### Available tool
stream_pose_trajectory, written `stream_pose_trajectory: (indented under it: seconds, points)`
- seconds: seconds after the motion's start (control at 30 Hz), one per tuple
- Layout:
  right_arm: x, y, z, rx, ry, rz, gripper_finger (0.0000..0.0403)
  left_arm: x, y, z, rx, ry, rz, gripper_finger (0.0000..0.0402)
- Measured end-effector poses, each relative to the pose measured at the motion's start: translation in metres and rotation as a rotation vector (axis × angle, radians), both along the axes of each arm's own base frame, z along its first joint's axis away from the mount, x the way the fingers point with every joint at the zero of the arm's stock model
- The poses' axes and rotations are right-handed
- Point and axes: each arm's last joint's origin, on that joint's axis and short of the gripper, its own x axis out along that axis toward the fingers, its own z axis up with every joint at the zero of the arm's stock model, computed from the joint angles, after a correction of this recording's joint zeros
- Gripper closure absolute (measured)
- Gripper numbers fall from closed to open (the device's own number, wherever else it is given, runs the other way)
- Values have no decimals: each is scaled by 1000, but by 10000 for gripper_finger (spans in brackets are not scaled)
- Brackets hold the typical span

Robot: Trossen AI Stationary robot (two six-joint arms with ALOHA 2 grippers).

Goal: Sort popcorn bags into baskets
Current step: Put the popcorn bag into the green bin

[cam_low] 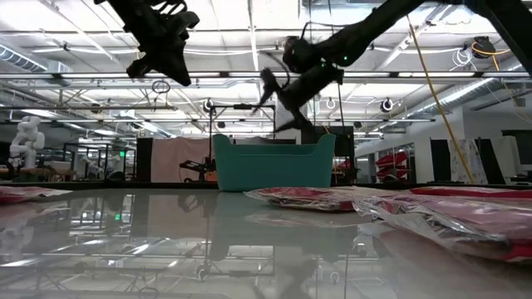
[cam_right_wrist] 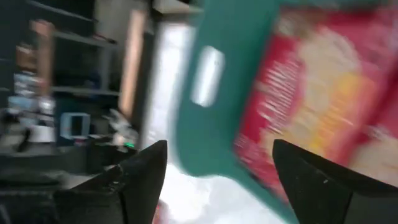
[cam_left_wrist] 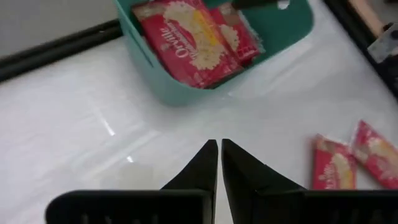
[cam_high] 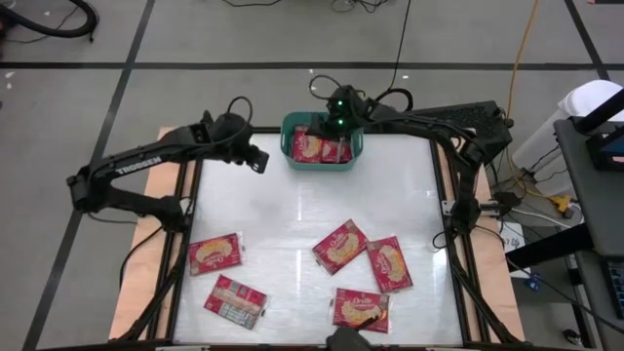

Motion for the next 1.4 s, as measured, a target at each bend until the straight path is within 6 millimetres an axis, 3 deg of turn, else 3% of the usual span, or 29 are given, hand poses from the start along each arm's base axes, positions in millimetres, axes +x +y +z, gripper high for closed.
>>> stream_pose_trajectory:
  seconds: [0.23,0.67,0.9,1.1,1.23,1.4]
  points:
    - [1,-3,-34,30,134,14,117,3,-5,-2,5,-49,-3,376]
    - [2,-5,-44,-28,206,-41,128,6,-3,2,64,-83,4,376]
    - [17,1,-63,-14,205,-19,128,6,-3,1,65,-81,1,376]
    - [26,3,-62,-84,166,-47,131,6,-3,1,64,-81,2,376]
    - [30,1,-57,-103,99,-65,160,6,-3,1,64,-80,2,376]
    - [31,0,-55,-113,80,-70,244,6,-3,1,64,-80,3,376]
